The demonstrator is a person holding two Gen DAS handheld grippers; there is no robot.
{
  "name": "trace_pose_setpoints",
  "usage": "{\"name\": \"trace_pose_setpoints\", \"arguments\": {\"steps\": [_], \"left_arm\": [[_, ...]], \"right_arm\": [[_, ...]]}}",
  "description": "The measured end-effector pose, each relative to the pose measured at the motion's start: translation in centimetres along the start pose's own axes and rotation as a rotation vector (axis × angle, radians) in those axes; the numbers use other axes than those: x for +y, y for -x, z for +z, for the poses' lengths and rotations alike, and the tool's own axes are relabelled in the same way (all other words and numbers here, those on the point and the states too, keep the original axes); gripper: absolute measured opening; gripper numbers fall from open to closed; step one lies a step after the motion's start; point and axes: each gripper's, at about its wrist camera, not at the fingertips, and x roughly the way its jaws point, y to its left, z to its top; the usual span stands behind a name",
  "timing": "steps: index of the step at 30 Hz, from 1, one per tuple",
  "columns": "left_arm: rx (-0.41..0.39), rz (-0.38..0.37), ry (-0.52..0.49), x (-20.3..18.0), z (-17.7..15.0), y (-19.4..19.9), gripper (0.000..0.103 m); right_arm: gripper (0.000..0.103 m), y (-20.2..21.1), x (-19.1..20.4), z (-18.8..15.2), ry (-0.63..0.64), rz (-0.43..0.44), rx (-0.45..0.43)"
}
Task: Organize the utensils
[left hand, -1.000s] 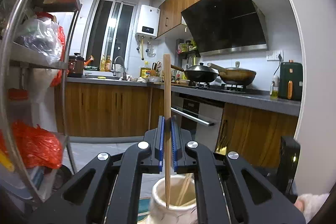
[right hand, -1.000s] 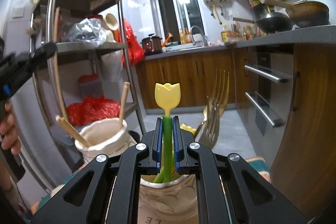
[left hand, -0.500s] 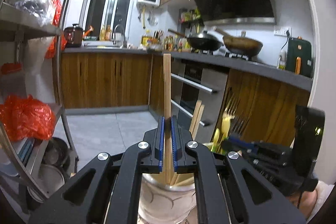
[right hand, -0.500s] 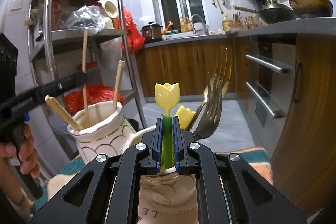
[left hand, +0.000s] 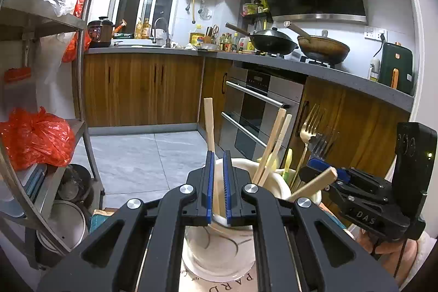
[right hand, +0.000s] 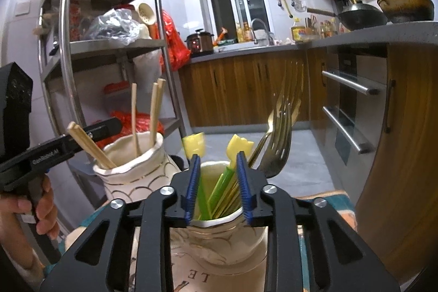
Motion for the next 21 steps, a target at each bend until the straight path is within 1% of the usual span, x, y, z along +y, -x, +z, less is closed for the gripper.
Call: {"name": "trace_pose_setpoints", "arguments": {"steps": [2,5,11,12,14,15,16,17,18,20,21], "left_arm": [[-0.008,0.007,-0.004,-0.1,-0.1,0.6,0.006],[-0.007,0.013,-0.007,-0.2,-0.5,1.7,0.006],[0.01,0.032,-0.022,-0.6,-2.8,4.3,0.007],[0.018,0.035,-0.024,-0.7,-3.4,4.6,0.007],[0.029,0.047,-0.035,-1.0,-4.4,5.0,0.009],[0.038,0.055,-0.046,-1.2,-5.0,5.1,0.012],[0.044,0.064,-0.049,-1.4,-5.7,5.2,0.022],[0.048,0.068,-0.046,-1.5,-6.1,5.3,0.035],[0.052,0.07,-0.045,-1.6,-6.5,5.4,0.041],[0.059,0.069,-0.046,-1.9,-7.2,5.5,0.049],[0.061,0.074,-0.048,-2.0,-7.5,5.6,0.052]], "right_arm": [[0.034,0.8,0.1,0.0,0.001,0.008,-0.018],[0.035,2.0,0.5,-0.3,0.017,0.009,-0.032],[0.036,4.4,1.8,-1.5,0.052,0.01,-0.016],[0.037,4.7,1.9,-1.8,0.055,0.011,-0.008],[0.044,5.1,2.1,-2.6,0.06,0.008,0.008],[0.045,5.3,2.1,-3.1,0.066,-0.002,0.016],[0.046,5.5,2.1,-3.5,0.073,-0.014,0.023],[0.05,5.7,2.2,-4.0,0.084,-0.031,0.028],[0.052,5.9,2.2,-4.4,0.097,-0.051,0.027],[0.065,6.7,2.4,-5.1,0.126,-0.089,0.014],[0.068,6.9,2.5,-5.3,0.136,-0.098,0.009]]}}
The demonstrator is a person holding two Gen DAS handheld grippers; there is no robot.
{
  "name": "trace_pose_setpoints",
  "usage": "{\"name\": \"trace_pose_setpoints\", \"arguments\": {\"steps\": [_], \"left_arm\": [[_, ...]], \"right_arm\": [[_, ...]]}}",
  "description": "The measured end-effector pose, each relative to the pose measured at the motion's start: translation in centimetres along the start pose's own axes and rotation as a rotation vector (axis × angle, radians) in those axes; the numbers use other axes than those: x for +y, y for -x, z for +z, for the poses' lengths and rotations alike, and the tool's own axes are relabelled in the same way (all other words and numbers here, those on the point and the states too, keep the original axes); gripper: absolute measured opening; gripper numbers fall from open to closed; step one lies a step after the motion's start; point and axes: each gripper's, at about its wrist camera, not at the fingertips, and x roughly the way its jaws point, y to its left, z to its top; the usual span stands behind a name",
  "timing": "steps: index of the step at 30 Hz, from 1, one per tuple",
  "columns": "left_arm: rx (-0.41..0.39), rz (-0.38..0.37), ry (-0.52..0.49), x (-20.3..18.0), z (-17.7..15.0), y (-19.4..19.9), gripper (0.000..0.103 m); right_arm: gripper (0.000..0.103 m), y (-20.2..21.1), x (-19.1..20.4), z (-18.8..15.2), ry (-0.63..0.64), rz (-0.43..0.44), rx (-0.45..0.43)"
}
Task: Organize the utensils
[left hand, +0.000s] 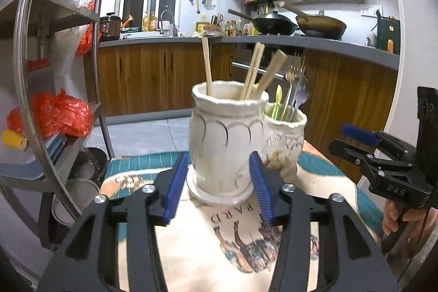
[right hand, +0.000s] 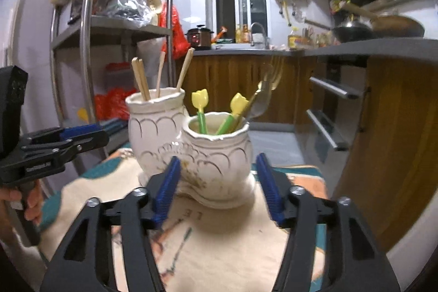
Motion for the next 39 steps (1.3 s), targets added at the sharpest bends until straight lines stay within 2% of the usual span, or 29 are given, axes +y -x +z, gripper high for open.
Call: {"name": "trace_pose_setpoints", "arguments": {"steps": [2,6,7,16,22,39], "left_arm": [[-0.014,0.017,-0.005,-0.1,-0.4,0.4,0.064],[-0.041,0.02,0.004,-0.1,-0.9,1.0,0.071],[-0.054,0.031,0.006,0.0,-1.0,1.2,0.077],[-0.124,0.068,0.005,0.0,-1.6,1.8,0.088],[-0.164,0.071,-0.015,-0.4,-1.6,2.3,0.097],[-0.182,0.06,-0.029,-0.7,-1.7,2.7,0.097]], "right_arm": [[0.077,0.5,0.2,-0.3,0.015,-0.009,-0.006],[0.084,1.5,0.4,-0.7,0.035,-0.019,-0.041],[0.086,1.6,0.5,-0.7,0.04,-0.026,-0.052],[0.091,2.2,-0.1,-0.8,0.016,-0.035,-0.106],[0.092,2.0,-0.4,-0.8,-0.005,-0.047,-0.101],[0.094,2.4,0.0,-0.9,0.018,-0.055,-0.118]]}}
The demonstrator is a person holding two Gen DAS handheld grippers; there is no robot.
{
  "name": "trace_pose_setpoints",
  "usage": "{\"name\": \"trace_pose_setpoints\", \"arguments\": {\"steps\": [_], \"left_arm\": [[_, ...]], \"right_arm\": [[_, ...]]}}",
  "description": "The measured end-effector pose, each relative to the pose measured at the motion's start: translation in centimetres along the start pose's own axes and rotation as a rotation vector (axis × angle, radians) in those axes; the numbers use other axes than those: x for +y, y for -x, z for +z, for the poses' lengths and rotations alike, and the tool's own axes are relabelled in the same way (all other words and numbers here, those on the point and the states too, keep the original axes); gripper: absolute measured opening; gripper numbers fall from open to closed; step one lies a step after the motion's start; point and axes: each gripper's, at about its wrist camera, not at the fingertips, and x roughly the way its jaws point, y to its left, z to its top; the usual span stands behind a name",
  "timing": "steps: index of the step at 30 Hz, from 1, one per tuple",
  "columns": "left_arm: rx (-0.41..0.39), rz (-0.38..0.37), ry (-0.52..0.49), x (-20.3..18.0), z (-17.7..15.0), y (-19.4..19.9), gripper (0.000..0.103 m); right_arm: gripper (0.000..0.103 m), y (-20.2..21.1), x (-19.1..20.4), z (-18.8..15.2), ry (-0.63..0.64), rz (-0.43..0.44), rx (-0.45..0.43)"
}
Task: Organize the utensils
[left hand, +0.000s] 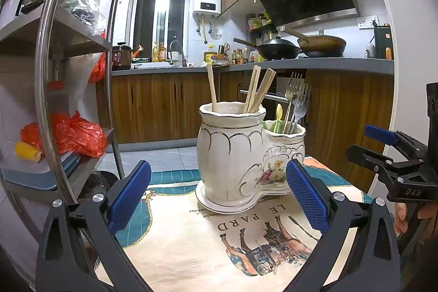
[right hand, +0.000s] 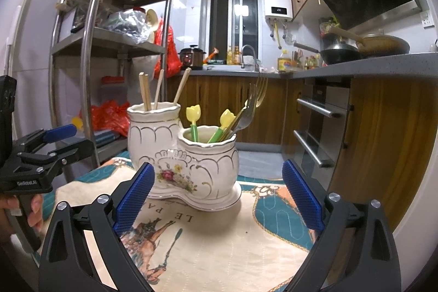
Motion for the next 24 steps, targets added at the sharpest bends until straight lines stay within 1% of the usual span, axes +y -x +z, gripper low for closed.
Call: {"name": "trace_pose_setpoints", "arguments": {"steps": [17,24], "left_arm": [[-0.006,-0.005,-0.016,-0.09,-0.17,0.03,0.097],[0.007,-0.005,-0.007,0.05,-0.15,-0.09,0.097]], "right_arm": [[0.095,-0.01,0.01,0.0,-0.001,0.0,0.002],[0.095,-0.03,0.01,0.0,-0.001,0.0,0.002]]}}
